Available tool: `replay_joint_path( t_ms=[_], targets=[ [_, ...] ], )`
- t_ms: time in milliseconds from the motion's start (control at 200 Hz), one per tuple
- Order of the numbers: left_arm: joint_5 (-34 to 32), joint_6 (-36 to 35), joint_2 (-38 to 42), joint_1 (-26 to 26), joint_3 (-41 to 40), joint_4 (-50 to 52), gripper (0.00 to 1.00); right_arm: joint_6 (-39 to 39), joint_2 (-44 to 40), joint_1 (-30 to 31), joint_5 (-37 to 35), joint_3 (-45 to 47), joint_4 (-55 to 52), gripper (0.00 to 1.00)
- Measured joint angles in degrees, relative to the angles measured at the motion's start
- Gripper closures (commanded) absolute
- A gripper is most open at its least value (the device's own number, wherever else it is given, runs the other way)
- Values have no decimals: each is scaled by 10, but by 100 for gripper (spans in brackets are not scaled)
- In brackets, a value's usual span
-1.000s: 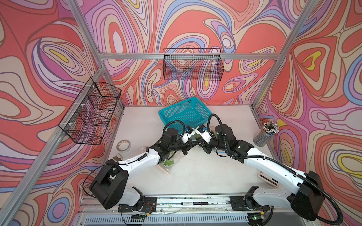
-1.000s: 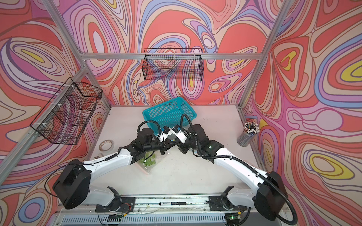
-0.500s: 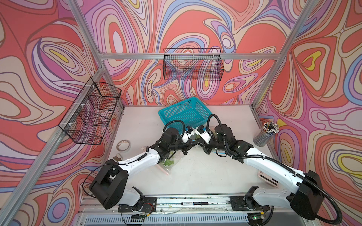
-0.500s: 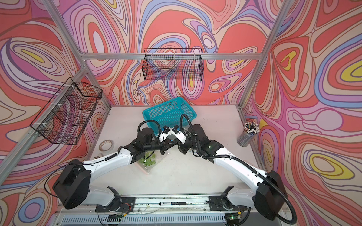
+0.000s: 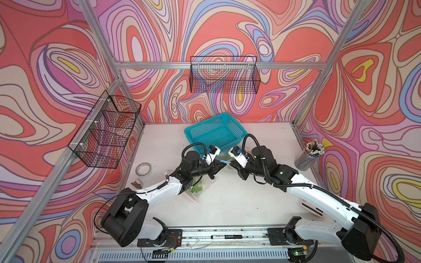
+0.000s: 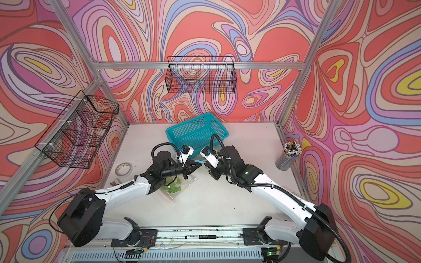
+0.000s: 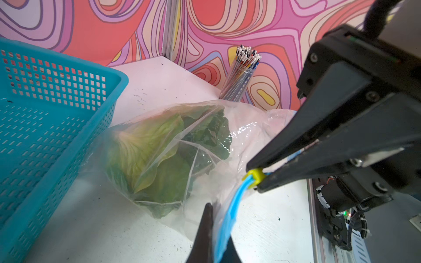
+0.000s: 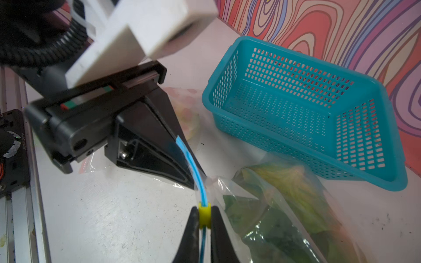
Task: Open the zip-top bag and take out the chinese cabbages
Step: Unzip the zipper on the zipper food storage bag.
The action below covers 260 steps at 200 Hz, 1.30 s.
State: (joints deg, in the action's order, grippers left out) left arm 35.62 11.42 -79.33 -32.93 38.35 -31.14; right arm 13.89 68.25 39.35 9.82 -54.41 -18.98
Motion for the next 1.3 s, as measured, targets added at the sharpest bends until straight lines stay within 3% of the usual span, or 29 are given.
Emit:
replay_joint_path(
  t_ms=[356, 421, 501, 551, 601, 806, 1022, 1302],
  targets=[
    [20, 28, 16, 20, -25, -28, 100, 4, -40, 0, -33, 8, -43, 100],
    [27, 33, 16, 22, -24, -28, 84, 4, -37, 0, -31, 8, -42, 100],
    [30, 38, 16, 25, -24, -30, 74, 4, -32, -1, -29, 8, -42, 100],
    [30, 38, 16, 27, -24, -30, 58, 4, -27, -3, -29, 8, -43, 100],
    [32, 37, 15, 29, -23, -27, 52, 4, -22, -3, -29, 8, -44, 100],
    [46, 27, 6, 29, 4, -12, 51, 4, -20, -4, -29, 8, -46, 100],
    [68, 21, -30, 26, 29, -8, 62, 4, -20, -4, -29, 8, -42, 100],
    [83, 22, -40, 25, 29, -8, 58, 4, -22, -4, -31, 8, -41, 100]
  ],
)
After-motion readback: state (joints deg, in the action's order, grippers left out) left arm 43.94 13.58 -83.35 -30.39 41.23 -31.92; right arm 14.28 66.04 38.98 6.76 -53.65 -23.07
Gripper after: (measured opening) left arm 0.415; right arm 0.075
